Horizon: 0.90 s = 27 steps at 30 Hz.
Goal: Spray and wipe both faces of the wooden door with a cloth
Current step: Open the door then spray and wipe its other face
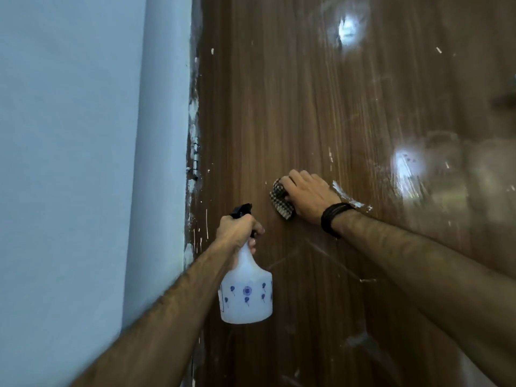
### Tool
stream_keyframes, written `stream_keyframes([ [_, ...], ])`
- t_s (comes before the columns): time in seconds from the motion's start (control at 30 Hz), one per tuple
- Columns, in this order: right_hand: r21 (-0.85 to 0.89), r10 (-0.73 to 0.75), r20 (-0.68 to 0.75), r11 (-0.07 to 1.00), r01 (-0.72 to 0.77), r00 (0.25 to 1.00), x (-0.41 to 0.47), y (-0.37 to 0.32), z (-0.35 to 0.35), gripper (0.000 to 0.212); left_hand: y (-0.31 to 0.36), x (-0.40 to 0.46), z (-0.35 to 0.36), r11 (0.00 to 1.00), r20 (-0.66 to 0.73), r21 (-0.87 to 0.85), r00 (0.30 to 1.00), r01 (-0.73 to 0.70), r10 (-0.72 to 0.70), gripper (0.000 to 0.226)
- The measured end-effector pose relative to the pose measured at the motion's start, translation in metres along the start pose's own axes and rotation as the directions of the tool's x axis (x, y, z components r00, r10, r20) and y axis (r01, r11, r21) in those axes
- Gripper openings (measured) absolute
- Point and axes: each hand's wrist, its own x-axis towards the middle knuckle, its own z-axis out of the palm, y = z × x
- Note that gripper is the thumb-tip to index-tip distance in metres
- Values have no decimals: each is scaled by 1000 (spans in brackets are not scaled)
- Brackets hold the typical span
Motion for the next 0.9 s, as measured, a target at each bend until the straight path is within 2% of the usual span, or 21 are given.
stream_keyframes([
  [0.2, 29, 49, -75, 998, -47, 996, 43, -2, -3, 25, 7, 9, -25, 999, -40, -22, 998, -41, 40, 8],
  [0.27, 86, -85, -10, 993, 86, 996, 30, -14, 4, 25, 4, 11, -29, 997, -32, -55, 999, -44, 42, 8],
  [0.37, 105, -340, 169, 940, 326, 925, 10, -32, 15, 38, 2, 10, -31, 992, 7, -117, 998, -55, 56, 8],
  [0.43, 88, -387, 176, 922, 377, 905, 9, -33, 18, 37, -2, 8, -26, 986, 28, -152, 997, -64, 69, 11],
  [0.53, 49, -327, 45, 945, 325, 944, 25, -23, 17, 29, -4, 6, -14, 975, 61, -207, 994, -76, 91, 15],
  [0.67, 5, -147, -88, 989, 148, 985, 58, -12, 12, 28, 0, 10, 6, 963, 97, -257, 990, -77, 105, 10],
  [0.73, 3, -123, -83, 992, 124, 989, 58, -15, 12, 32, -3, 12, 13, 962, 127, -268, 987, -61, 98, 10],
  [0.9, -43, -247, 18, 968, 247, 969, 23, -2, 0, 33, -11, 15, 31, 945, 194, -327, 978, -3, 71, 8],
])
